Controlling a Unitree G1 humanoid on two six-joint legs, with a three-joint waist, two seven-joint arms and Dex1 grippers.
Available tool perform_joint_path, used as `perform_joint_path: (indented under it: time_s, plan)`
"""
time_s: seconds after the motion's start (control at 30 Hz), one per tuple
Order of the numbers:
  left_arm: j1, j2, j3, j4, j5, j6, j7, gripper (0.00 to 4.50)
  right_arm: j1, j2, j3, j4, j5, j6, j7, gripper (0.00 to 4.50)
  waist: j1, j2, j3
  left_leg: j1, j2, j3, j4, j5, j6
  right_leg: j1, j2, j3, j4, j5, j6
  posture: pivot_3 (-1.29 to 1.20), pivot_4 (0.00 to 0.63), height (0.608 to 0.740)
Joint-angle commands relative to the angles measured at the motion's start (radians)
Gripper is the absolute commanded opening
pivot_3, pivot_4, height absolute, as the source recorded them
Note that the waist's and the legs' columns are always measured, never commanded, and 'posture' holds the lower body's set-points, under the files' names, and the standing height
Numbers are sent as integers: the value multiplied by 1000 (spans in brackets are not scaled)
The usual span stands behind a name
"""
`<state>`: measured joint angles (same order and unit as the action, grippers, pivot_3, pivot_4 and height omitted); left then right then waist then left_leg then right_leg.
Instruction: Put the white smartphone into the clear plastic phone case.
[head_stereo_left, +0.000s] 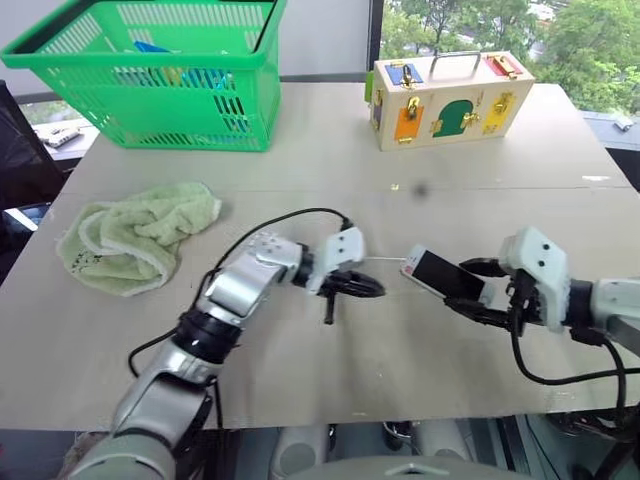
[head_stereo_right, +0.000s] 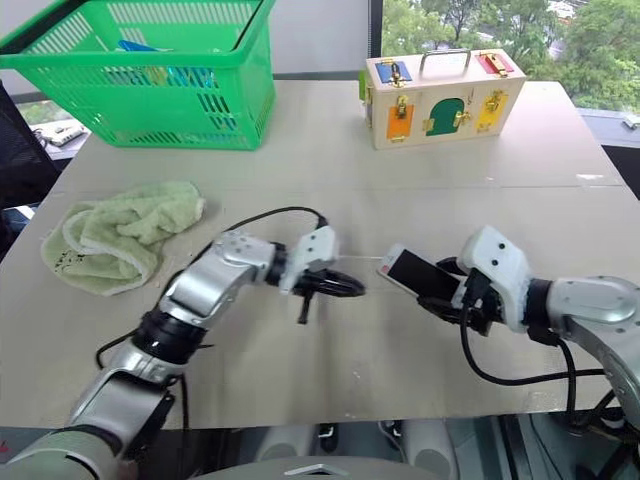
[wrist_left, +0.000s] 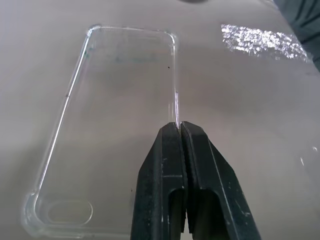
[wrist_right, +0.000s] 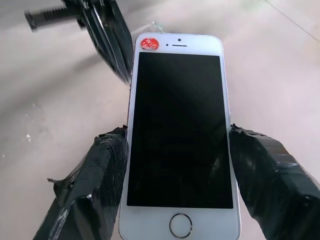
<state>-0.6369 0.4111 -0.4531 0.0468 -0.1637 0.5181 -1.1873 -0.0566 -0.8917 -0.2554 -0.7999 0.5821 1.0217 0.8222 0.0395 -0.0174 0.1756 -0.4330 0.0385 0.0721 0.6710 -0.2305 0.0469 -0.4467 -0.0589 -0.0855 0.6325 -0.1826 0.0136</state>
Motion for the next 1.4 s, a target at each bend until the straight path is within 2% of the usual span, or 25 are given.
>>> perform_joint_path:
  time_s: [0.03,0.13,0.2,0.27,0.37,0.5,0.63,0.67,0.77,0.9,1.07,1.4]
  plan:
    - [-62,-90,-67,68,48,15,47,0,36,-39,-93,-15,18,-38,22,2769,0,0,0,0,0,0,0,0,0,0,0,0,0,0,0,0,150,740]
    - [-100,-118,-98,118,70,27,39,0,58,-73,-85,24,-10,-102,48,2769,-9,-1,0,1,0,0,1,0,0,0,3,3,0,0,0,0,150,740]
    - [-105,-118,-95,112,56,49,23,570,58,-97,-51,60,-39,-155,66,2769,-16,-1,0,2,1,0,1,0,0,0,4,4,2,0,-1,0,150,740]
    - [-102,-105,-69,81,36,69,18,1365,39,-111,-15,102,-58,-200,84,2769,-20,-1,0,3,1,-1,1,0,0,0,4,4,4,-2,-3,0,150,740]
    - [-81,-62,41,-28,-40,110,27,2534,-8,-137,67,181,-110,-290,126,2769,-30,-1,1,3,1,-1,2,0,0,-1,4,6,6,-2,-4,0,150,740]
    - [-4,-7,180,-153,-162,144,17,4349,-69,-146,160,279,-162,-394,186,2769,-30,0,0,4,1,-1,3,0,0,-1,5,8,7,-2,-4,0,150,740]
    - [173,114,343,-266,-231,126,14,4398,-217,-118,304,402,-238,-485,253,2769,-23,0,0,4,2,-1,3,0,0,-1,4,7,7,-2,-3,0,150,740]
    - [211,138,368,-279,-234,115,14,4398,-245,-109,331,429,-253,-504,269,2769,-39,-1,1,3,2,-1,3,0,0,-1,4,8,7,-1,-3,0,150,740]
    - [308,177,418,-324,-259,91,40,4398,-319,-89,409,516,-308,-576,318,2769,-40,-2,1,5,2,-1,4,0,0,-1,5,11,8,-2,-4,0,150,740]
    - [399,183,457,-367,-283,48,66,4398,-382,-60,475,598,-363,-636,360,2769,-22,-2,1,4,2,0,5,0,0,-1,4,12,8,-2,-4,0,150,740]
    - [490,198,491,-402,-315,7,76,4398,-421,-11,541,660,-434,-688,373,2769,-24,-2,1,4,2,0,5,0,0,-1,4,12,8,-2,-4,0,150,740]
    - [513,209,498,-375,-350,-61,72,4398,-409,-5,568,678,-494,-722,409,2768,-24,-2,1,5,2,0,5,0,0,-1,4,12,9,-2,-5,0,150,740]
